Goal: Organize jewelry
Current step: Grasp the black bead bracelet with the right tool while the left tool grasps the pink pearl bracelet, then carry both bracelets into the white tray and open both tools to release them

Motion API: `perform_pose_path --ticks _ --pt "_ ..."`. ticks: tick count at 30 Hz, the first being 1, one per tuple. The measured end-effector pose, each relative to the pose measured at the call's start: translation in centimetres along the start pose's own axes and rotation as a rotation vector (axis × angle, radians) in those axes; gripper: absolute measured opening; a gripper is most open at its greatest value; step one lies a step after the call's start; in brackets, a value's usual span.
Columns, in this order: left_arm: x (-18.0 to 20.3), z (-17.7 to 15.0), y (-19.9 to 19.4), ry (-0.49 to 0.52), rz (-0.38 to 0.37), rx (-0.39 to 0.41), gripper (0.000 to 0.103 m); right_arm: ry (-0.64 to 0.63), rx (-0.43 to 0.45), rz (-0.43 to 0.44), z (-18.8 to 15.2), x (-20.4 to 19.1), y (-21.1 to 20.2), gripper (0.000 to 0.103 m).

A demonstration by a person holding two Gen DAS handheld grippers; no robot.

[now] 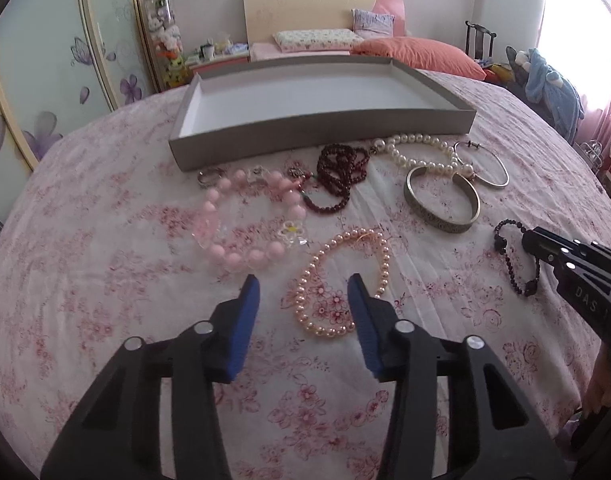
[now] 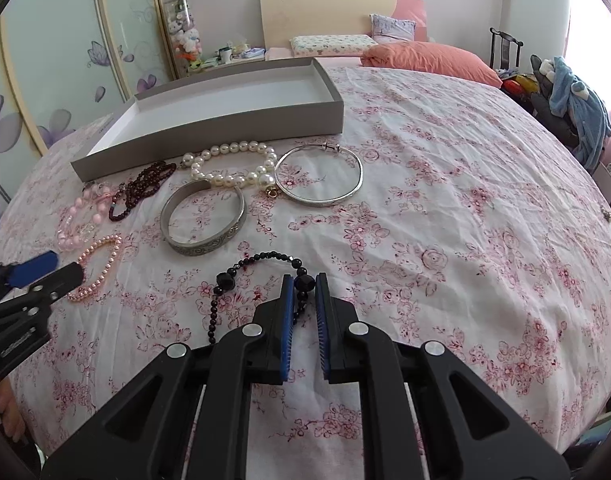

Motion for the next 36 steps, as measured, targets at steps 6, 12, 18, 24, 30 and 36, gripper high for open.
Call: perform_pose_path --ticks 6,12,18,24,30,36 --pt "0.2 0.4 0.7 -0.013 -0.019 -0.009 0.028 0.007 0.006 0.019 0.0 0.2 0.3 0.012" --pt "0.2 0.5 0.8 -0.012 -0.030 -0.006 0.007 0.011 0.011 0.025 0.0 0.2 0.3 0.012" --pt "-0.5 0.3 0.1 -0.036 -0.036 0.012 0.007 0.011 0.027 0.056 0.0 0.1 -0.3 0.012" --pt "-1.3 0.0 -1.9 -0.061 -0.058 0.081 0.007 -0.006 0.109 0.137 0.6 -0.7 -2.3 0.012" --pt "-2.3 -0.1 -4.6 -0.099 -0.103 0.167 0.007 -0.029 0.171 0.219 1.5 -1.6 -3.9 0.012" --pt "-2.7 0.0 -6.7 -0.109 -0.126 0.230 0.007 -0.048 0.197 0.254 1.9 -2.4 -4.7 0.012"
Point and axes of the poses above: each gripper's, at about its wrist camera, not at the fingertips, and y roughly the way its jaws point, x to its right, z to its top, the point moved 3 cm from there along y, roughly the way its jaws point, and after that the axes turned 10 degrees about -x, right-handed, at the moved point
